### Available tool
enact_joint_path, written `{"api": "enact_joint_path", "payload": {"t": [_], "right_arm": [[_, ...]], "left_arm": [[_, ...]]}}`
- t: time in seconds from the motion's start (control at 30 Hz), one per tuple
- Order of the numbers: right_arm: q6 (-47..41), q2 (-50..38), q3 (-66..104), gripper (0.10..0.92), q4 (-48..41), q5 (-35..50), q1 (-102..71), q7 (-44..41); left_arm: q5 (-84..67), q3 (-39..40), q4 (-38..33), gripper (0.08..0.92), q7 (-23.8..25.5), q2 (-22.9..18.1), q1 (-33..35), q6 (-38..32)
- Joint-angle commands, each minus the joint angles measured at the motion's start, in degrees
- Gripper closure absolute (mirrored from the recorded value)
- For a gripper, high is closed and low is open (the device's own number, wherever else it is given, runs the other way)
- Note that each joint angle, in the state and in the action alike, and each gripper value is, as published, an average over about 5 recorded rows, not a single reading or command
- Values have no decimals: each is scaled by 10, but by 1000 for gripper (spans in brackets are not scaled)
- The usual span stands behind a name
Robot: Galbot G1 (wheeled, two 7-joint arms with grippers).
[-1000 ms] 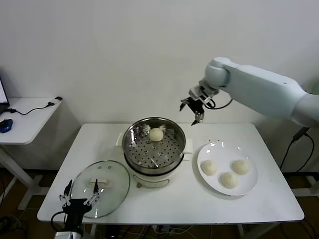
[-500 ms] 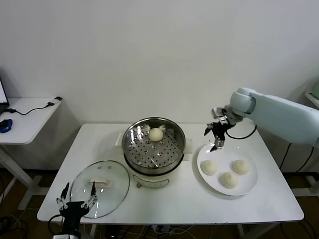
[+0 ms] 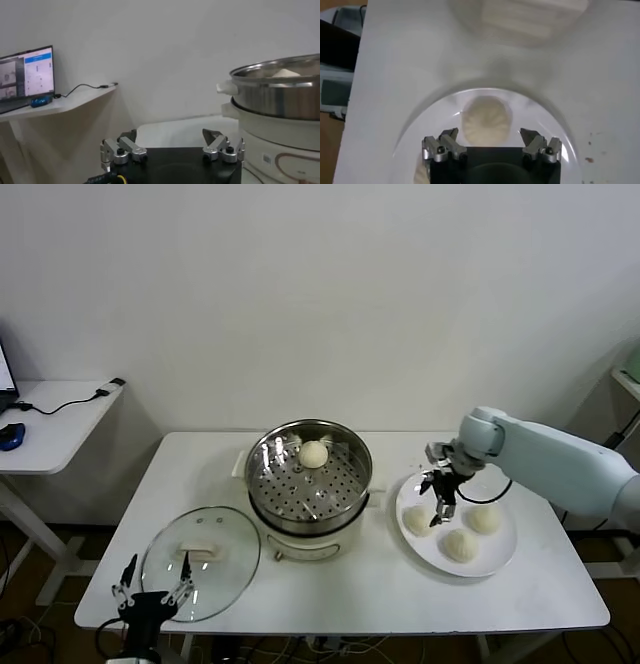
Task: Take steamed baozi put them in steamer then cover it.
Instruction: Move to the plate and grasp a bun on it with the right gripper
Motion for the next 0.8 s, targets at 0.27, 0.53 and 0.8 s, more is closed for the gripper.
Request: {"api": "enact_joint_path", "payload": {"t": [0.27, 0.53, 0.8], "right_arm": [[-5, 13, 43, 203, -33, -34, -58, 9], [-4, 18, 56, 278, -40, -36, -61, 12], [-4, 22, 63, 314, -43, -32, -60, 13]], "left_arm": [[1, 1, 6, 177, 0, 0, 4, -2], [1, 3, 1, 177, -1, -1, 7, -3], [1, 4, 2, 177, -1, -1, 11, -5]]}}
